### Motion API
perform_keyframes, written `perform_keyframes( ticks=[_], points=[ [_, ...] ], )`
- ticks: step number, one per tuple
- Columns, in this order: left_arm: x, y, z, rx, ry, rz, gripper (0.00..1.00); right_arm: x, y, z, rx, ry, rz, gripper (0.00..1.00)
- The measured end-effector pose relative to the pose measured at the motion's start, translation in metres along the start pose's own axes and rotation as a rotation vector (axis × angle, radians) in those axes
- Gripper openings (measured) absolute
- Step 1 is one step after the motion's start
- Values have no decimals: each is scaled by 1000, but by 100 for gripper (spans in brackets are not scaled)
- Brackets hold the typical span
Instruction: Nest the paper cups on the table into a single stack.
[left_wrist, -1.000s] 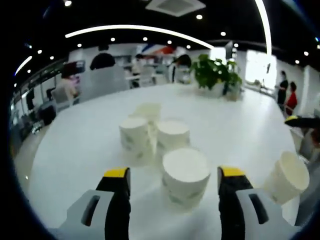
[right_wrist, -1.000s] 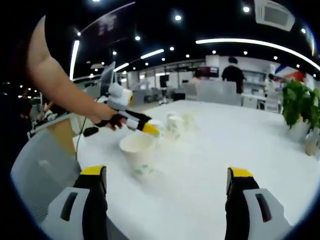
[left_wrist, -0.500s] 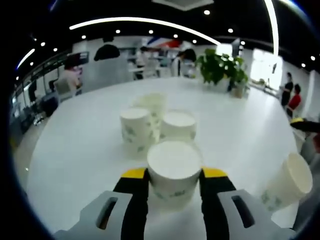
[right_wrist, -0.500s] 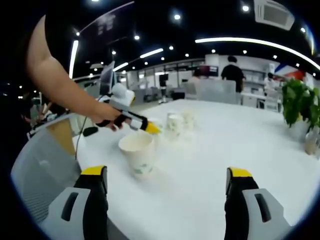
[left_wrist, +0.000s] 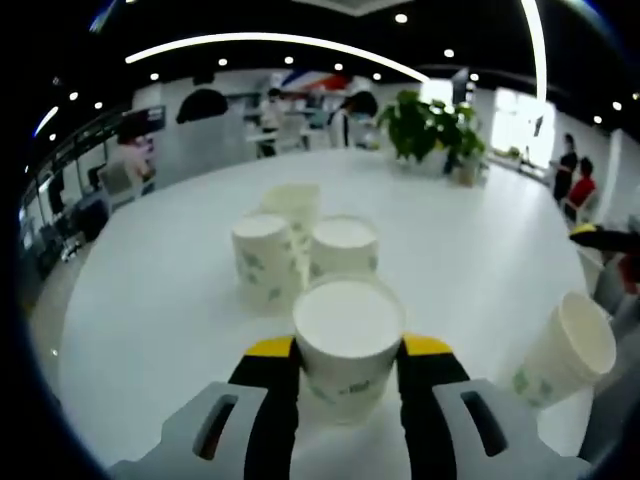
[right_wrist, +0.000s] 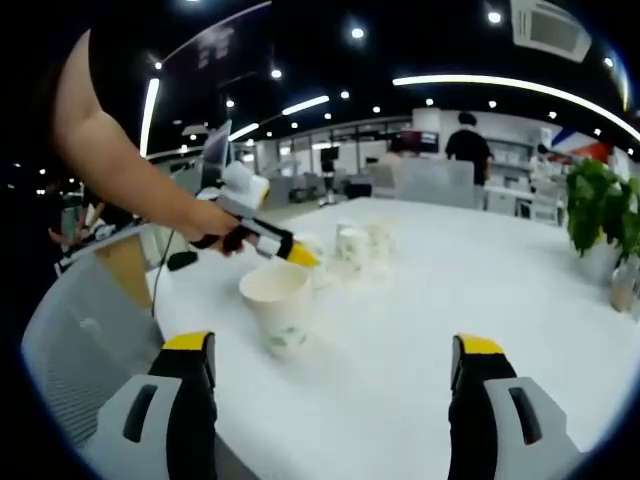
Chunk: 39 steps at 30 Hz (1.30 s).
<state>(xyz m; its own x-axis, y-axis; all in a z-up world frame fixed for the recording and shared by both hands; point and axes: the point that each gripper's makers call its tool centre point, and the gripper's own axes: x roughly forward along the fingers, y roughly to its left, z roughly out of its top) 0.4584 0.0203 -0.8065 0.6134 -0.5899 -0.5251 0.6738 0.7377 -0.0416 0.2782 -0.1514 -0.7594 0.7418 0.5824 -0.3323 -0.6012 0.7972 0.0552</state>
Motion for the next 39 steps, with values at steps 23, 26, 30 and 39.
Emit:
perform_keyframes(
  ticks=[23,26,30,39],
  points=[
    [-21,12,27,-28,4,-13,37,2,-3,2,-10,13,-3,95],
    [-25,13,35,-24,8,-16,37,3,-3,2,-11,16,-3,95],
    [-28,19,45,-28,-4,-22,37,5,-4,2,-13,20,-5,94],
    [-35,25,66,-10,-24,-27,37,6,-3,2,-16,22,-6,94]
  ],
)
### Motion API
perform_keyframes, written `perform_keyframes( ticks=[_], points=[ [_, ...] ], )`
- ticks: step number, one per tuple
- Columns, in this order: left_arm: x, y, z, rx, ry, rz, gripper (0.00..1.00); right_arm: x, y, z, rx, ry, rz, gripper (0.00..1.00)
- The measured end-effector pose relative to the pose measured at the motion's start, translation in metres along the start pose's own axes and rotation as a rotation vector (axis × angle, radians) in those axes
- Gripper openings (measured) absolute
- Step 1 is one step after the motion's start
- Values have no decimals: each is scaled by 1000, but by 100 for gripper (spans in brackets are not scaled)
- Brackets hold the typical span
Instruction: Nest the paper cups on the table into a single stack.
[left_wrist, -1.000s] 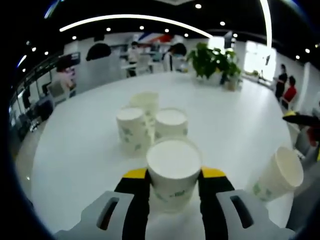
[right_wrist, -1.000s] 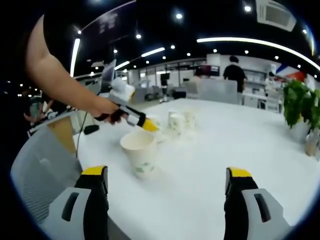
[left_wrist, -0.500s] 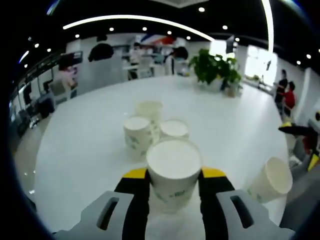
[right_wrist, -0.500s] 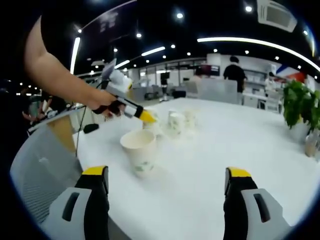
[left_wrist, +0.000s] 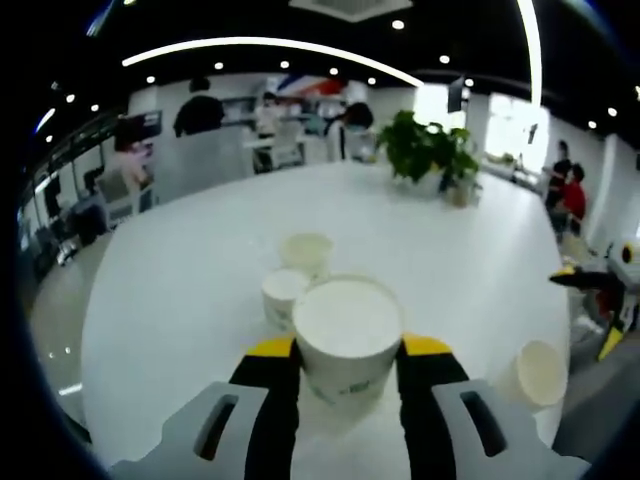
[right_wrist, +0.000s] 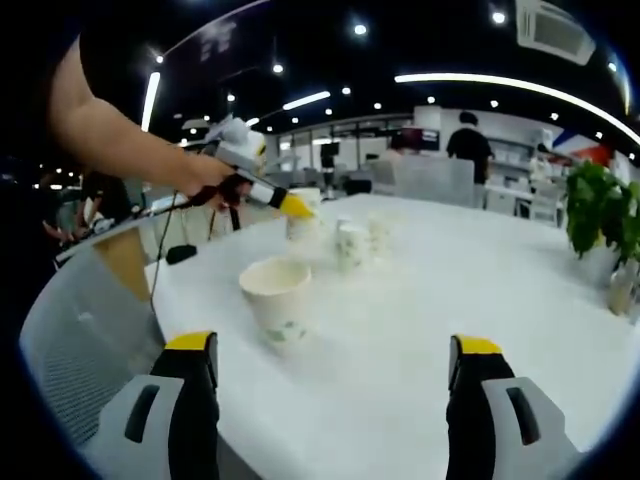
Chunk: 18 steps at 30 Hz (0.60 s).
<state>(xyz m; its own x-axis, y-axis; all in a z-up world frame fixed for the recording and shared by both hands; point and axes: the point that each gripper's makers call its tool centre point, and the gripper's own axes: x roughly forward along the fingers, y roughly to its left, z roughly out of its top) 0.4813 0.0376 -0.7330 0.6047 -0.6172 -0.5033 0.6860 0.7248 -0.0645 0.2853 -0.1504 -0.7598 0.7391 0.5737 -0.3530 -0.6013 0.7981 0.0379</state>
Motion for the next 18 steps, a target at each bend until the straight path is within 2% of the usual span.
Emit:
perform_keyframes(
  ticks=[7,18],
  points=[
    [-4,8,14,-10,-9,-20,37,1,1,0,-4,-2,2,94],
    [-13,3,42,20,-46,-49,37,1,4,-2,-15,2,9,95]
  ],
)
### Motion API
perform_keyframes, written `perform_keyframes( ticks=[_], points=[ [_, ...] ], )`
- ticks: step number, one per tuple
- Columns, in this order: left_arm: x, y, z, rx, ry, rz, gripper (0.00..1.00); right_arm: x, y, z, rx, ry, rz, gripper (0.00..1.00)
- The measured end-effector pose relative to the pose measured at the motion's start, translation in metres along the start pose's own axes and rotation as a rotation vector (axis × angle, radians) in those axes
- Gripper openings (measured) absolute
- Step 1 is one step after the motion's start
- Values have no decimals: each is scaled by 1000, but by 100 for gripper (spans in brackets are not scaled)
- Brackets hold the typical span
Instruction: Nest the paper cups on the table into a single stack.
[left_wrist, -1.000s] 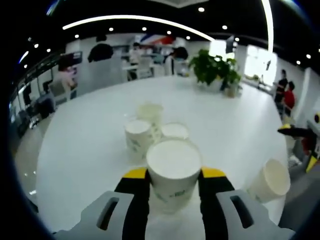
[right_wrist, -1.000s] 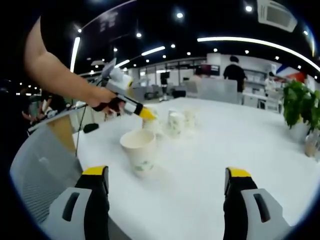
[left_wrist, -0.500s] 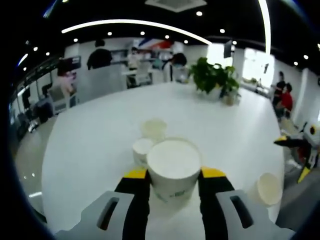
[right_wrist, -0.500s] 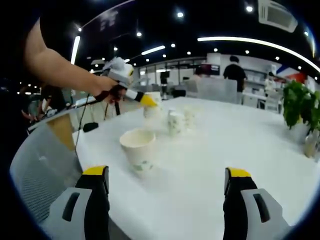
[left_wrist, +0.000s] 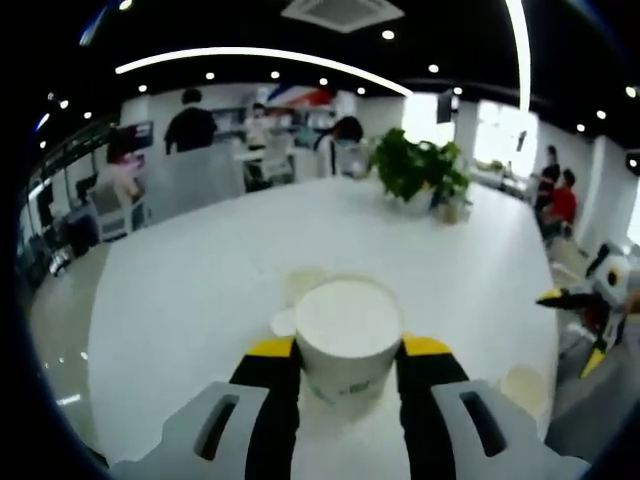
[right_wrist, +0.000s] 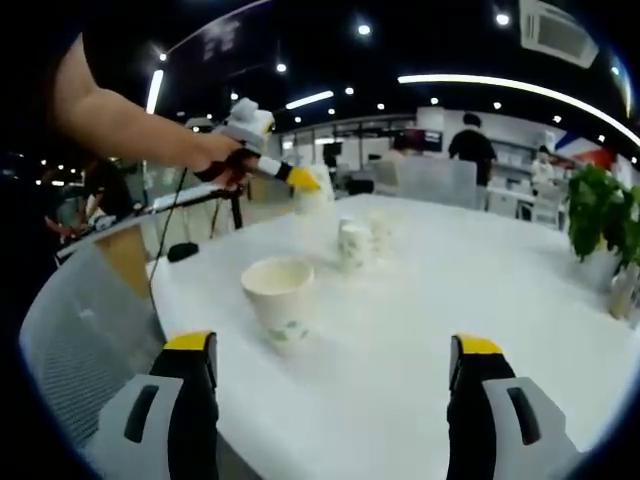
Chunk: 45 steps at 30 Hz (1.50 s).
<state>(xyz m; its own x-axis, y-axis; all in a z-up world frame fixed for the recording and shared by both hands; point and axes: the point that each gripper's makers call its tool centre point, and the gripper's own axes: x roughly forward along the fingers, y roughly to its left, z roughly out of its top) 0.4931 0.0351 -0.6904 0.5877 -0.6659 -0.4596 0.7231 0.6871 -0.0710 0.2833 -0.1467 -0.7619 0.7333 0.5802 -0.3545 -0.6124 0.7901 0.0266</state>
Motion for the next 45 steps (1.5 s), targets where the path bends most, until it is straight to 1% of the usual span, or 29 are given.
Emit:
perform_keyframes(
  ticks=[5,13,21,27,35,36,39,42,45],
  points=[
    [-1,-3,8,9,-12,-8,37,0,1,1,-2,0,1,95],
    [-2,-4,16,29,-16,-13,36,0,1,0,-7,1,6,95],
    [-6,-9,23,29,-24,-22,36,0,2,0,-10,2,9,95],
    [-7,-21,28,49,-27,-48,36,0,3,0,-10,1,11,95],
    [-11,-36,36,52,-41,-82,36,1,3,0,-13,-1,12,95],
    [-11,-39,37,54,-38,-97,36,1,4,0,-13,-2,12,95],
    [-13,-44,39,67,-31,-103,36,0,4,1,-13,-6,12,95],
    [-16,-50,44,68,-39,-117,36,-1,4,2,-14,-9,11,95],
    [-18,-57,46,75,-41,-131,36,-1,4,2,-14,-9,12,94]
  ],
)
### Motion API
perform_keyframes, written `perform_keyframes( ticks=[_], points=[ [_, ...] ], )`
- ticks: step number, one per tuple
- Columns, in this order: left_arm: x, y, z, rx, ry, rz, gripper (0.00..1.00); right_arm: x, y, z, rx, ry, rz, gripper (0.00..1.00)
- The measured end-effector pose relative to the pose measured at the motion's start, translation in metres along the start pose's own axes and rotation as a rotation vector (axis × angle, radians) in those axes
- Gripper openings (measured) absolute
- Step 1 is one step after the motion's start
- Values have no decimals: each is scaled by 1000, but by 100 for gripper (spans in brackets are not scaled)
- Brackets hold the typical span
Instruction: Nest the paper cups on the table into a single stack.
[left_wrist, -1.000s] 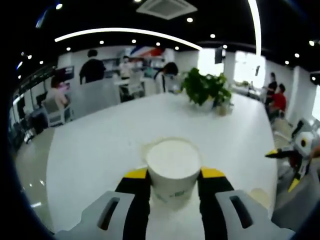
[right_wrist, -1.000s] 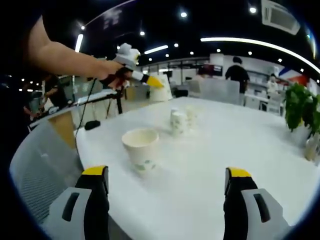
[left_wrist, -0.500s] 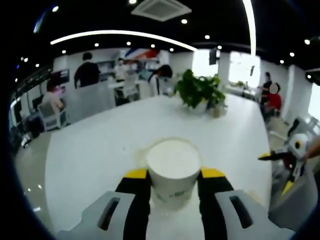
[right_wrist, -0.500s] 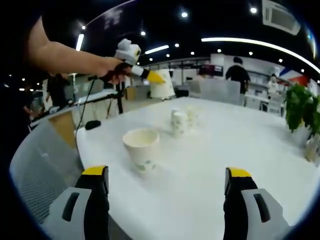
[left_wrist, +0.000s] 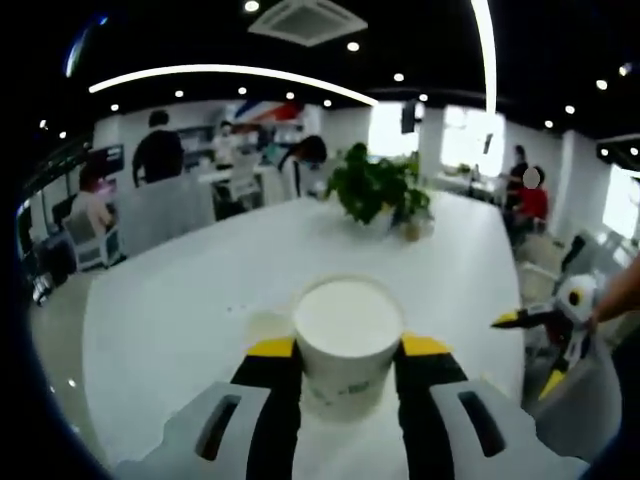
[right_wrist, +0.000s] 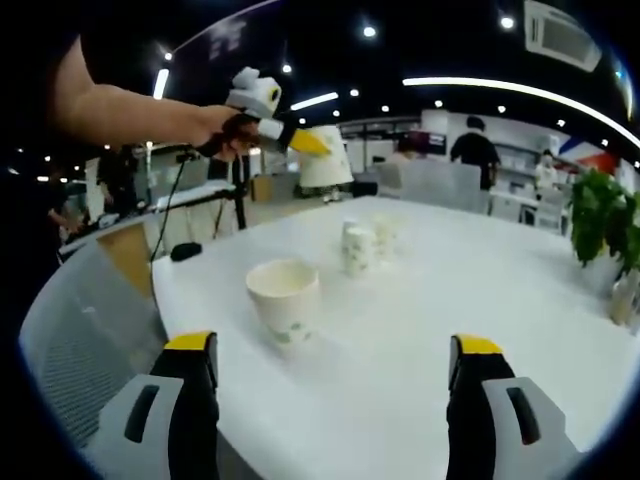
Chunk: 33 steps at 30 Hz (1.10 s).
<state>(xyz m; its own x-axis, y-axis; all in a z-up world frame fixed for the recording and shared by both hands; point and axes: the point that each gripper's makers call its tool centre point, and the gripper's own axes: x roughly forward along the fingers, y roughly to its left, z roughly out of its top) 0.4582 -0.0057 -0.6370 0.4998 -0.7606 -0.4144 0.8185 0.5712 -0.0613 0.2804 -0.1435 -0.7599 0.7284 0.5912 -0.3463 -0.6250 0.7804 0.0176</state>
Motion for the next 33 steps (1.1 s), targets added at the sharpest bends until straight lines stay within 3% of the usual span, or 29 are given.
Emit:
perform_keyframes(
  ticks=[17,33],
  points=[
    [-17,-48,18,21,-41,-95,36,-2,1,3,-2,-10,1,94],
    [-27,-93,12,88,-14,-188,36,-1,1,1,-3,-4,8,92]
  ],
)
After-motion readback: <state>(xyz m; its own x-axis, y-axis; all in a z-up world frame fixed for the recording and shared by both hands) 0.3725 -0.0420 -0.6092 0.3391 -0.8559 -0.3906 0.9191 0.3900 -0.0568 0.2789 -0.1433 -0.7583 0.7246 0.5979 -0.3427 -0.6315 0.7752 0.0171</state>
